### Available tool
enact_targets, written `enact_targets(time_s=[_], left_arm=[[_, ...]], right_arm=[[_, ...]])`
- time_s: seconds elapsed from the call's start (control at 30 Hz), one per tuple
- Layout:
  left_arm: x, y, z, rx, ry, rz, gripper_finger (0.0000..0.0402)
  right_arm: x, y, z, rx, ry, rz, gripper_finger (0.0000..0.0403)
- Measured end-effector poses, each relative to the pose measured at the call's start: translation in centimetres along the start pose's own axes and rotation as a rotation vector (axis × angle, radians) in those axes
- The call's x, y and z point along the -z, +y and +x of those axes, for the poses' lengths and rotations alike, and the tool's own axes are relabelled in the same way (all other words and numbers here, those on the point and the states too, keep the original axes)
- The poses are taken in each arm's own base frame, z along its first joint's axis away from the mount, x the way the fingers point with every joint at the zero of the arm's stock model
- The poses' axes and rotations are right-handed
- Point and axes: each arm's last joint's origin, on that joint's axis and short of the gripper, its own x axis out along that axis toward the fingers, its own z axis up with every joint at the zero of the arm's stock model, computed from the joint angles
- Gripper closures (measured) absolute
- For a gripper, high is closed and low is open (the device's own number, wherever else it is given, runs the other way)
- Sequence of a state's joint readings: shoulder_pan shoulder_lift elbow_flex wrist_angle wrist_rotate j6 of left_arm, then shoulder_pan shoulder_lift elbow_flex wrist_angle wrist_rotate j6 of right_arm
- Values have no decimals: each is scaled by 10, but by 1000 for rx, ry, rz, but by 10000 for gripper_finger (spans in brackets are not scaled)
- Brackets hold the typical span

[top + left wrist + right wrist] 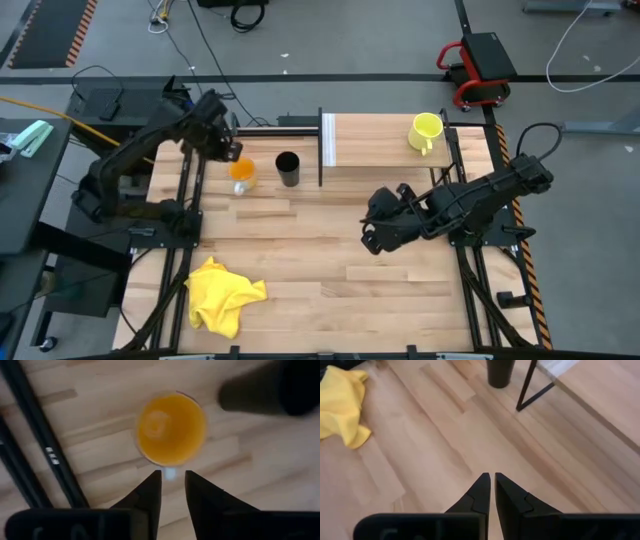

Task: Stack small to large cups/mugs on shelf
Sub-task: Put the orange mug on the shelf

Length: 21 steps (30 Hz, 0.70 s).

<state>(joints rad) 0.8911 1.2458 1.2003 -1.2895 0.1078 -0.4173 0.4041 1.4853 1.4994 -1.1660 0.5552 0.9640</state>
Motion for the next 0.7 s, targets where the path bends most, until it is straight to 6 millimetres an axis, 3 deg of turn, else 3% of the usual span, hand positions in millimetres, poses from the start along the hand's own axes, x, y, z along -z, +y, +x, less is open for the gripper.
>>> enact_targets(time_s=[0.2, 0.7], left_arm=[[-24, 13, 25, -50, 80, -57, 283], [-49, 5, 73, -124, 176, -1, 245]], right_arm=[[8, 6, -6, -25, 3, -20, 368], [8, 6, -6, -20, -7, 0, 368]])
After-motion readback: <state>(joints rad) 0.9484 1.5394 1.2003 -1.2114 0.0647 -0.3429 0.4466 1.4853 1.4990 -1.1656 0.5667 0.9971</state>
